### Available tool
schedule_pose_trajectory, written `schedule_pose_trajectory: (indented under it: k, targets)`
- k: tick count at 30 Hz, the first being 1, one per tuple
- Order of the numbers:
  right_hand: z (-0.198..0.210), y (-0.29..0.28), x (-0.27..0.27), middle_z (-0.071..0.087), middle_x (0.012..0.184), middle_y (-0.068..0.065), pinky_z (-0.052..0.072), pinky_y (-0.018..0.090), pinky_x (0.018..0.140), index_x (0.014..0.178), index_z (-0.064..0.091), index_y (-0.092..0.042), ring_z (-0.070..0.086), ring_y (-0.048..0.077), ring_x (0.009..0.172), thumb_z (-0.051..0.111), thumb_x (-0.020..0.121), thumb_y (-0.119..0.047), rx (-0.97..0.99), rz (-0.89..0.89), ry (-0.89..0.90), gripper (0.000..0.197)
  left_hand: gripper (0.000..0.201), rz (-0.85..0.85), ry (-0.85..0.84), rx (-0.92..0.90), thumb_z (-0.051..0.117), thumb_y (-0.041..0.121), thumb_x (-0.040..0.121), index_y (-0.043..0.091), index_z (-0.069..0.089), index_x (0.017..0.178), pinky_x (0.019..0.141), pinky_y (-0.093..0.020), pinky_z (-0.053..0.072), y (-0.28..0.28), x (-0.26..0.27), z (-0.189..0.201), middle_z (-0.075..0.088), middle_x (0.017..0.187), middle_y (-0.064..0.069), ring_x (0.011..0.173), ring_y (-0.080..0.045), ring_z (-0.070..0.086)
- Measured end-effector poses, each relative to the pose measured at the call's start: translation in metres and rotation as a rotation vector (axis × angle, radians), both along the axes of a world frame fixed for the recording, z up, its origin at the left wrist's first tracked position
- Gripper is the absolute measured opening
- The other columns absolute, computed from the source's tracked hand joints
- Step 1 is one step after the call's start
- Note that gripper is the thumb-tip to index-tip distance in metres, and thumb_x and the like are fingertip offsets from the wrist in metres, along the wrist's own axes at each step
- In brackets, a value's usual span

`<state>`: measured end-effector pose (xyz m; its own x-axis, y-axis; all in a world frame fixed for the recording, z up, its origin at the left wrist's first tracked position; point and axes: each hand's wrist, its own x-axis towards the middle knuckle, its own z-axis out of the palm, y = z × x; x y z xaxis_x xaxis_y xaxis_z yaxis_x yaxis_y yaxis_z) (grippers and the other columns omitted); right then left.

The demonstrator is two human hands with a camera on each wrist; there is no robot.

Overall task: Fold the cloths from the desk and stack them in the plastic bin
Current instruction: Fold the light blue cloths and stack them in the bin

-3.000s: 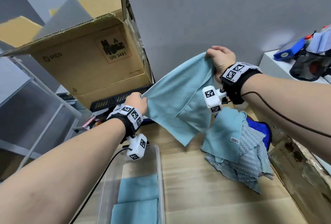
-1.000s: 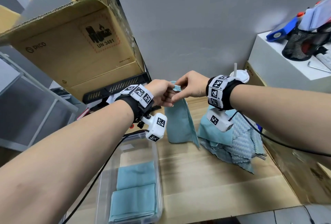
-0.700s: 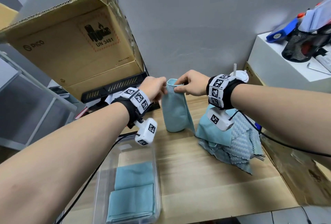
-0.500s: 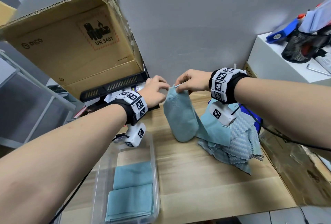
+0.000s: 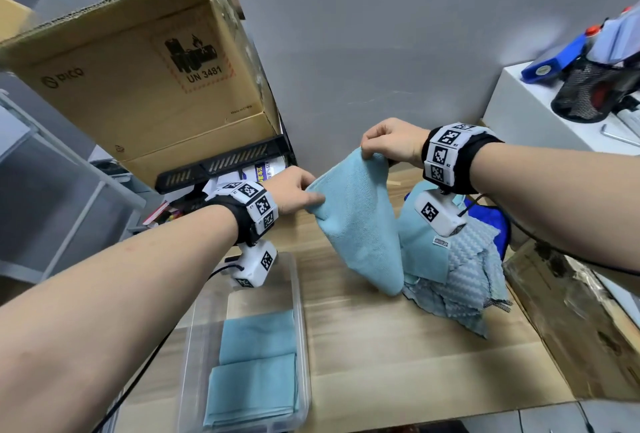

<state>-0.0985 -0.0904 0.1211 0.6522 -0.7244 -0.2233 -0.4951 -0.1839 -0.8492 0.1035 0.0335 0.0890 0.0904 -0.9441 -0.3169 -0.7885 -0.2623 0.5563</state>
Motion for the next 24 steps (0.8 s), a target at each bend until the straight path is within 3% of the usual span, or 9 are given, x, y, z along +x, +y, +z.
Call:
schedule_pose_trajectory:
  k: [3, 5, 9, 11, 14, 16, 18, 21, 24]
  targets:
    - [-0.001, -0.006, -0.008, 0.058, 0.063, 0.003, 0.048, 0.026, 0.062, 0.07, 0.068, -0.015, 0.053, 0.017, 0.059, 0.063, 0.084, -0.013, -0.18, 0.033, 0.108, 0.015, 0.016, 0.071, -0.01, -0.157, 0.067, 0.024, 0.087, 0.011, 0.071, 0.08, 0.065, -0.031, 0.054, 0.001, 0.013, 0.008, 0.073, 0.074, -0.005, 0.064, -0.017, 0.067]
    - [-0.002, -0.008, -0.013, 0.062, 0.066, 0.003, 0.046, 0.023, 0.061, 0.079, 0.071, -0.014, 0.054, 0.015, 0.059, 0.065, 0.087, -0.018, -0.298, 0.063, 0.169, 0.011, 0.015, 0.155, 0.019, -0.262, 0.069, 0.022, 0.088, 0.011, 0.071, 0.078, 0.062, -0.031, 0.05, 0.0, 0.022, 0.018, 0.07, 0.071, -0.007, 0.061, -0.017, 0.06]
    - [-0.002, -0.009, -0.01, 0.064, 0.072, 0.003, 0.042, 0.022, 0.061, 0.087, 0.074, -0.013, 0.052, 0.012, 0.064, 0.065, 0.09, -0.022, -0.391, 0.019, 0.105, 0.013, 0.017, 0.204, 0.031, -0.346, 0.066, 0.023, 0.09, 0.013, 0.074, 0.079, 0.054, -0.026, 0.044, -0.002, 0.032, 0.041, 0.064, 0.07, -0.013, 0.06, -0.018, 0.049]
    - [-0.001, -0.01, -0.006, 0.063, 0.072, 0.005, 0.043, 0.024, 0.064, 0.09, 0.075, -0.009, 0.051, 0.008, 0.062, 0.064, 0.09, -0.022, -0.372, 0.016, 0.081, 0.017, 0.018, 0.195, 0.01, -0.436, 0.063, 0.021, 0.091, 0.012, 0.076, 0.082, 0.068, -0.031, 0.051, -0.003, 0.035, 0.046, 0.071, 0.086, -0.012, 0.069, -0.021, 0.058]
    - [0.005, -0.011, -0.002, 0.06, 0.065, -0.002, 0.038, 0.012, 0.052, 0.085, 0.074, -0.012, 0.046, -0.004, 0.045, 0.063, 0.091, -0.019, -0.386, -0.03, 0.016, 0.014, 0.02, 0.185, 0.015, -0.492, 0.06, 0.016, 0.092, 0.008, 0.078, 0.089, 0.08, -0.033, 0.053, -0.002, 0.038, 0.046, 0.072, 0.095, -0.004, 0.083, -0.023, 0.065]
    - [0.007, -0.012, 0.0, 0.06, 0.064, -0.006, 0.035, 0.007, 0.049, 0.084, 0.073, -0.017, 0.049, -0.004, 0.049, 0.064, 0.091, -0.019, -0.394, -0.04, 0.013, 0.011, 0.018, 0.213, 0.044, -0.478, 0.062, 0.019, 0.09, 0.015, 0.079, 0.088, 0.066, -0.031, 0.051, -0.001, 0.04, 0.046, 0.072, 0.083, -0.005, 0.066, -0.019, 0.058]
    - [0.008, -0.014, 0.002, 0.064, 0.072, -0.001, 0.039, 0.01, 0.054, 0.086, 0.074, -0.017, 0.052, 0.005, 0.06, 0.065, 0.09, -0.021, -0.412, -0.082, -0.002, 0.01, 0.016, 0.232, 0.04, -0.44, 0.064, 0.024, 0.088, 0.018, 0.078, 0.085, 0.055, -0.025, 0.042, -0.001, 0.04, 0.045, 0.069, 0.073, -0.017, 0.056, -0.015, 0.048]
    - [0.006, -0.016, 0.003, 0.067, 0.079, 0.001, 0.044, 0.021, 0.066, 0.09, 0.074, -0.016, 0.056, 0.012, 0.071, 0.066, 0.089, -0.022, -0.393, -0.074, 0.036, 0.01, 0.015, 0.243, 0.008, -0.425, 0.065, 0.025, 0.087, 0.017, 0.077, 0.083, 0.049, -0.019, 0.041, -0.002, 0.041, 0.042, 0.071, 0.077, -0.019, 0.053, -0.015, 0.05]
    - [0.002, -0.014, 0.004, 0.066, 0.077, -0.003, 0.042, 0.022, 0.072, 0.085, 0.072, -0.021, 0.057, 0.012, 0.073, 0.067, 0.088, -0.021, -0.39, -0.066, 0.051, 0.006, 0.014, 0.249, 0.005, -0.414, 0.066, 0.024, 0.086, 0.017, 0.077, 0.082, 0.051, -0.02, 0.041, -0.001, 0.04, 0.04, 0.071, 0.075, -0.017, 0.055, -0.014, 0.05]
